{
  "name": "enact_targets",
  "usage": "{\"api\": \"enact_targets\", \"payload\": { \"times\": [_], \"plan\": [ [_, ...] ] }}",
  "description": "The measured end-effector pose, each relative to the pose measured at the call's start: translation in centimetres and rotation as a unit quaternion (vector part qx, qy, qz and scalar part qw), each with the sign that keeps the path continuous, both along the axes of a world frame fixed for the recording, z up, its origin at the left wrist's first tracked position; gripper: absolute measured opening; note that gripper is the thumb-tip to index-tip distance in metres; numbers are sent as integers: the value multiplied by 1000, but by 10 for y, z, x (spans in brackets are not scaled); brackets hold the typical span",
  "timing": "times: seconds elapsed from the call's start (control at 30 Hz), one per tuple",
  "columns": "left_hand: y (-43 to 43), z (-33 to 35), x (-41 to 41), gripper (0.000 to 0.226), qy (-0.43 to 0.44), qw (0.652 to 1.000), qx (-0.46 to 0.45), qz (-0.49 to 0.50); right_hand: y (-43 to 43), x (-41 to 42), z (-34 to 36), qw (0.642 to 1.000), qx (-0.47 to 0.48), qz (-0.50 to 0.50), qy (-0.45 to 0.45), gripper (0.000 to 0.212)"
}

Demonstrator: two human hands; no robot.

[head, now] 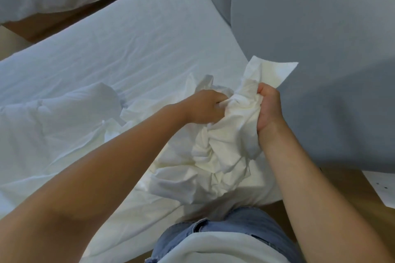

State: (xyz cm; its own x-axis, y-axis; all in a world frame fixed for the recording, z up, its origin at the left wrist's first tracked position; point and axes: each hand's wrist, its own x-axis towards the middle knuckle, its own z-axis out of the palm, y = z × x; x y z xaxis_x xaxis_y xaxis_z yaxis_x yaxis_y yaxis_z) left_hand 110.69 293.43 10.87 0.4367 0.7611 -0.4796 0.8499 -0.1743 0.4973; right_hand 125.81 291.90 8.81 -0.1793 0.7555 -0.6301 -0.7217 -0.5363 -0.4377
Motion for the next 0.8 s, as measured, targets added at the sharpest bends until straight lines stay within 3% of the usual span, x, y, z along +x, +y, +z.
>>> {"api": "enact_targets", "payload": {
  "times": [0.07,0.13,0.23,0.3,0.43,0.5,0.57,0.63,0.7,0.8],
  "plan": [
    [-3,5,1,32,47,997,57,28,3,1,0,1000,-4,7,-5,47],
    [-1,11,2,27,55,987,122,84,5,0,-2,999,-5,40,-5,36],
    [9,32,10,29,-40,972,171,157,2,-10,-4,994,6,107,-20,28],
    [16,47,23,27,-98,968,178,145,1,-17,-3,991,7,128,-34,28],
    [29,70,41,27,-200,939,201,192,14,-18,11,993,80,68,-55,28],
    [35,71,44,27,-240,930,177,216,18,-17,20,986,115,47,-114,18],
    [38,64,43,22,-262,931,133,217,23,-12,26,980,111,-7,-163,24],
    [41,45,36,27,-210,954,86,194,28,2,31,981,80,-76,-162,26],
    [39,18,19,59,-55,989,29,135,29,16,31,979,64,-91,-173,23],
    [29,-13,1,83,108,990,-50,78,20,16,29,972,75,-50,-217,12]
  ]
}}
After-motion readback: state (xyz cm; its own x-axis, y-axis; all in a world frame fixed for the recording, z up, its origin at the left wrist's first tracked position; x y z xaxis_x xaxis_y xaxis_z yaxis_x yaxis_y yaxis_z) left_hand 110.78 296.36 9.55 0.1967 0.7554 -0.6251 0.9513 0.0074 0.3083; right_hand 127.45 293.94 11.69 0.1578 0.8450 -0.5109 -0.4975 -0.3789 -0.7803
